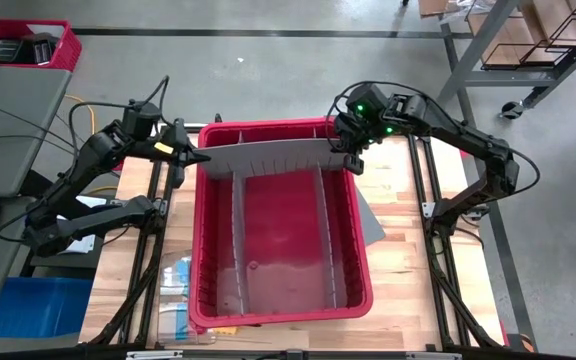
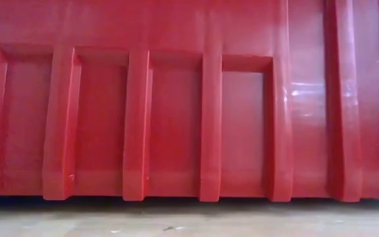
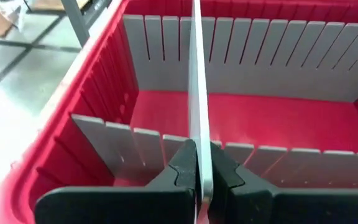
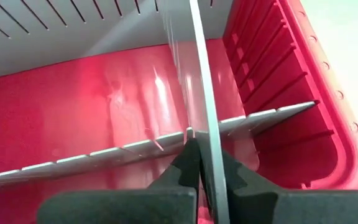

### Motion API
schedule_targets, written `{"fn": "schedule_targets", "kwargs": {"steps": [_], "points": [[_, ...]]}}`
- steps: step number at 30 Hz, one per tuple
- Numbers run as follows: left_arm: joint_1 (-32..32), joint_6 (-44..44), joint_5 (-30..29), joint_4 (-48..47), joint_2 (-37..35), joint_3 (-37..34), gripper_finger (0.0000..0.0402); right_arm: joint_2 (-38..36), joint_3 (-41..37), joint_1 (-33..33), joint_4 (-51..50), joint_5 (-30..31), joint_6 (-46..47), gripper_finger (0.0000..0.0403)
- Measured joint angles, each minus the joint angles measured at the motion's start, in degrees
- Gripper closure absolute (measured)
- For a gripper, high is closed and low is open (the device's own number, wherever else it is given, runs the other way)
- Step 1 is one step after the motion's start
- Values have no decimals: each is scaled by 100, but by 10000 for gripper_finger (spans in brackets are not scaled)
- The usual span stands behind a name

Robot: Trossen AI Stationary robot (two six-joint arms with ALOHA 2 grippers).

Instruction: Sort Items/Unsort Items

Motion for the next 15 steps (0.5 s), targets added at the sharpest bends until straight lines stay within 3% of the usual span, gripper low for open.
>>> {"fn": "schedule_targets", "kwargs": {"steps": [15], "points": [[-4, 188, -360, -7, 102, -187, 401, 193, -1, 252, -60, -45, 505, 403]]}}
